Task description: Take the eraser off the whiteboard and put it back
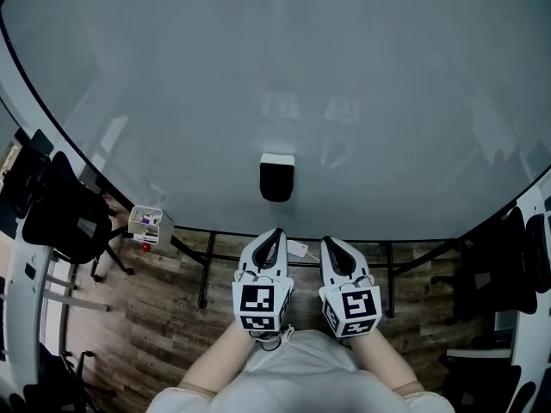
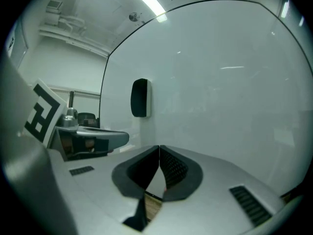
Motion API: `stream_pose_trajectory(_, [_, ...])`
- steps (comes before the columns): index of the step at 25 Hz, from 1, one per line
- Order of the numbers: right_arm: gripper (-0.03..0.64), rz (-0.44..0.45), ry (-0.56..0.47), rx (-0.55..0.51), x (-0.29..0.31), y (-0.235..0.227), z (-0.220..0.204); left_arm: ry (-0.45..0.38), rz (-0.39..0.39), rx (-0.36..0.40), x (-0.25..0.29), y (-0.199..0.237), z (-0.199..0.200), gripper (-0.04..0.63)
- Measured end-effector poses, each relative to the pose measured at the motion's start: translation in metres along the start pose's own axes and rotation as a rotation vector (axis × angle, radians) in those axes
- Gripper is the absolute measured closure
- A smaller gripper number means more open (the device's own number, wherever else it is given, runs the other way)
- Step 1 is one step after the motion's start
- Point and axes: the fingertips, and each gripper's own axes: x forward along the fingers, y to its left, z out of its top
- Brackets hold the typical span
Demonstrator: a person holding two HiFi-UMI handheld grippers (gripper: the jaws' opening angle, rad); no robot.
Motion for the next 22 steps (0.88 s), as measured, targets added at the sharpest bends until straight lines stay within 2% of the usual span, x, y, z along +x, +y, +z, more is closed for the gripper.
stream_pose_trajectory(5, [0.589, -0.017, -0.029, -0.014, -0.002, -0.002, 0.007, 0.003, -0.012, 0.001, -0.001, -0.004, -0.001, 0.578])
stream_pose_trajectory(22, [0.59, -0.024, -0.031, -0.051, -0.013, 0.001, 0.008, -0.026, -0.067, -0.007, -0.009, -0.02, -0.002, 0.578])
